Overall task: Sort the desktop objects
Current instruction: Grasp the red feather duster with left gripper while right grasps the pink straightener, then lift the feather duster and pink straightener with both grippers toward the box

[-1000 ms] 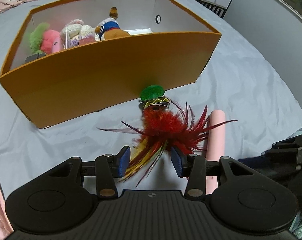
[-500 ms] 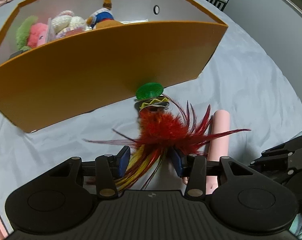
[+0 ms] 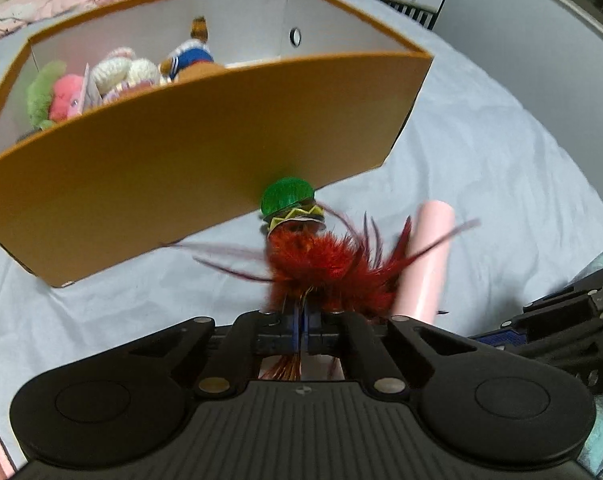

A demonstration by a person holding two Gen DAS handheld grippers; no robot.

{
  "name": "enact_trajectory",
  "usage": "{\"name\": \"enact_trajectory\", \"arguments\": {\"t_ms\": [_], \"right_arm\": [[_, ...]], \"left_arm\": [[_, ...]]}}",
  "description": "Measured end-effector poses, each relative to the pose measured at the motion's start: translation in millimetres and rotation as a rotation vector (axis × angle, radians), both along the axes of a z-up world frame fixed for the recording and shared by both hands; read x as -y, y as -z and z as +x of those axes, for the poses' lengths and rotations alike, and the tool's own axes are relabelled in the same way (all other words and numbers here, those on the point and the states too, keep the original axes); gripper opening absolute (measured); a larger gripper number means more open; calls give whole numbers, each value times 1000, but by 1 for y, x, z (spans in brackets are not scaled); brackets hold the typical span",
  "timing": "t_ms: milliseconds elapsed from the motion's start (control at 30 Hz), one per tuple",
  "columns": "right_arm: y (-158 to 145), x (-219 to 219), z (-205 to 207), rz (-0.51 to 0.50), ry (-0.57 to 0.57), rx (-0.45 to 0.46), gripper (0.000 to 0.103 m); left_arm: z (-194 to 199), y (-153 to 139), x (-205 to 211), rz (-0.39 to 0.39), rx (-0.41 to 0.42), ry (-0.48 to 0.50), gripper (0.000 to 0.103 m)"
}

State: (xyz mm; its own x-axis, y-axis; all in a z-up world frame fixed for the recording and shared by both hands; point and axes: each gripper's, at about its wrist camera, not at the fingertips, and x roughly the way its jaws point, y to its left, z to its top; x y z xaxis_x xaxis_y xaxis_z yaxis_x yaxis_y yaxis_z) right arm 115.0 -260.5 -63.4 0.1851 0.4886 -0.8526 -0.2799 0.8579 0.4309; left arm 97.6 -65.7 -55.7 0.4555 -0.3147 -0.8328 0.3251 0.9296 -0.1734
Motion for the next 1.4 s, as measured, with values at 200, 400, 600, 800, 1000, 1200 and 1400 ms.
{"name": "enact_trajectory", "arguments": {"t_ms": [200,400,600,800,1000,1200,1400], "right_arm": [[-13,9,1,52,39,61,12],[-21,16,8,45,127,98,8],[-26,16,31,-45,165,118,9],[-26,6,33,-170,152,203,9],[-40,2,13,-181,100,318,11],[-46,-41,-21,-301,-171,491,13],[-26,-76,-31,-441,-404,496,14]], "left_arm": [[-14,-18,-14,-65,40,-53,1],[-32,-35,-45,-117,49,-166,1],[-32,-32,-59,-148,-7,-214,1],[-29,-30,-59,-151,-7,-226,1],[-29,-30,-57,-146,8,-229,3],[-25,-28,-55,-130,6,-234,21],[-21,-27,-60,-135,4,-263,31]]}}
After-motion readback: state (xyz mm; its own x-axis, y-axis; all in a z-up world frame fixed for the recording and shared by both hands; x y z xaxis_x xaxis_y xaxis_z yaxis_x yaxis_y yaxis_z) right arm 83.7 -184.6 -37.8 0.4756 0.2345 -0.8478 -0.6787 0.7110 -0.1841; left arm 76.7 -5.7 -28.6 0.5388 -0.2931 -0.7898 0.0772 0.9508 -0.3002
